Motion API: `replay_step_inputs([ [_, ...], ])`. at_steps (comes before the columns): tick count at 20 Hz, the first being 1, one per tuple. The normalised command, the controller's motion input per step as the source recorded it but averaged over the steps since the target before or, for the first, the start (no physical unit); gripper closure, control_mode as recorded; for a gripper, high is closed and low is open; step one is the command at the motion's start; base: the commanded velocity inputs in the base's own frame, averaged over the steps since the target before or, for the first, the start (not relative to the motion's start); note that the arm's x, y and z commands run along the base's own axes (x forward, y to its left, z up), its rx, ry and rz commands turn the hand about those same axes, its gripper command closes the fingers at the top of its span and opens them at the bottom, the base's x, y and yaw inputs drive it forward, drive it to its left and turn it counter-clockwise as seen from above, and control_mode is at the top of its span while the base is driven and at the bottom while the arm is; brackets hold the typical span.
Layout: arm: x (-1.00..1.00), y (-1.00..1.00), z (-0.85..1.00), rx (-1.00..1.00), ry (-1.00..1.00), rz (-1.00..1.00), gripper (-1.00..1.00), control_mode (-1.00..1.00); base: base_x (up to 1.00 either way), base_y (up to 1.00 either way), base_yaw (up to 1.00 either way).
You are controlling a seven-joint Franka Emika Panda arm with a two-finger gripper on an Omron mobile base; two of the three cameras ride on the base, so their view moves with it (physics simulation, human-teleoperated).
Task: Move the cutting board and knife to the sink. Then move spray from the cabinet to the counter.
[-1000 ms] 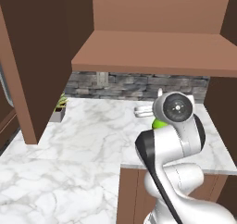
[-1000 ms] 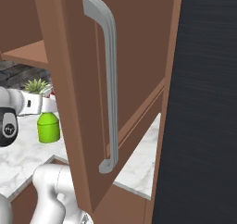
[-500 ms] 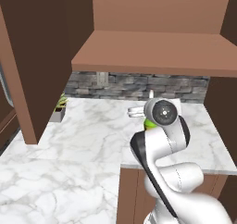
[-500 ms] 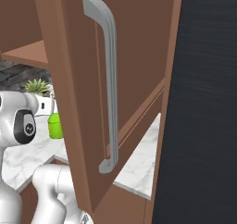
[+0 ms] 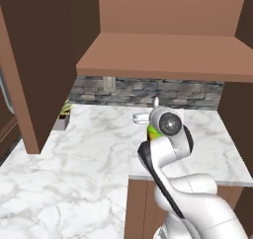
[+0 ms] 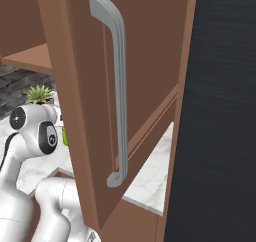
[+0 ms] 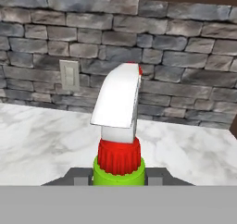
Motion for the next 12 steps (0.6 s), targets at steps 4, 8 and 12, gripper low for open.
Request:
replay_step_inputs([
  [4,0.43,0.00,-0.26,0.03,-0.03,0.00,1.00,-1.00,0.00,0.00,0.00],
  [8,0.38,0.00,-0.23,0.00,0.00,-0.01,1.00,-1.00,0.00,0.00,0.00],
  [12,0.31,0.04,-0.21,0.00,-0.05,-0.02,1.00,-1.00,0.00,0.00,0.00],
])
